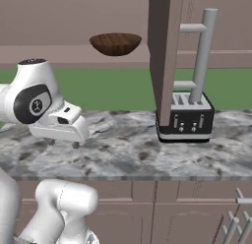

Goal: Pick up the bowls from the cabinet and place each bowl in front of a stool on the dining counter.

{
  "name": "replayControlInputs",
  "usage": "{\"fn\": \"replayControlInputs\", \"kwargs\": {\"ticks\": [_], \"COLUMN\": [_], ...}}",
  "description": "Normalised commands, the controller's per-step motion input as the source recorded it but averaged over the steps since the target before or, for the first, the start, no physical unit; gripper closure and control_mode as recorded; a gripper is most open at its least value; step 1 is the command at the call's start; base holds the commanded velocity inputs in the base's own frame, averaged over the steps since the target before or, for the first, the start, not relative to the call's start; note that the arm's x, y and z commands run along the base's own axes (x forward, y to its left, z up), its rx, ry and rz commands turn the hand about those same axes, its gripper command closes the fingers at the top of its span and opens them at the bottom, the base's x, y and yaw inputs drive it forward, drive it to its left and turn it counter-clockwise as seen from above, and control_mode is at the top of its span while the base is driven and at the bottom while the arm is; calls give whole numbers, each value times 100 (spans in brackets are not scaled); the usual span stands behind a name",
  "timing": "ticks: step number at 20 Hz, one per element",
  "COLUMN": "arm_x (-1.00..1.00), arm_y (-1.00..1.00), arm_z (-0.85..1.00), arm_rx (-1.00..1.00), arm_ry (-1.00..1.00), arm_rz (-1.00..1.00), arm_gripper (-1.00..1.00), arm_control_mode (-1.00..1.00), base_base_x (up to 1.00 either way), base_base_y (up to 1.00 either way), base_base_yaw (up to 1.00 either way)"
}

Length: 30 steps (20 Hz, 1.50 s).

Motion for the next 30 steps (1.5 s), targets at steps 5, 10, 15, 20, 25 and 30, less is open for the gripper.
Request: {"fn": "replayControlInputs", "kwargs": {"ticks": [5, 10, 15, 20, 25, 30], "arm_x": [16, 17, 23, 2, 0, 5], "arm_y": [3, 0, 0, 0, 0, 12], "arm_z": [45, 29, 19, 17, 67, 72], "arm_rx": [-12, -20, -12, -5, -23, -31], "arm_ry": [-4, -22, -36, -38, -9, 14], "arm_rz": [3, 8, 20, 36, 30, 17], "arm_gripper": [-100, -100, -100, -100, -100, -100], "arm_control_mode": [-100, -100, -100, -100, -100, -100], "base_base_x": [0, 0, 0, 0, 0, 0], "base_base_y": [0, 0, 0, 0, 0, 0], "base_base_yaw": [0, 0, 0, 0, 0, 0]}}
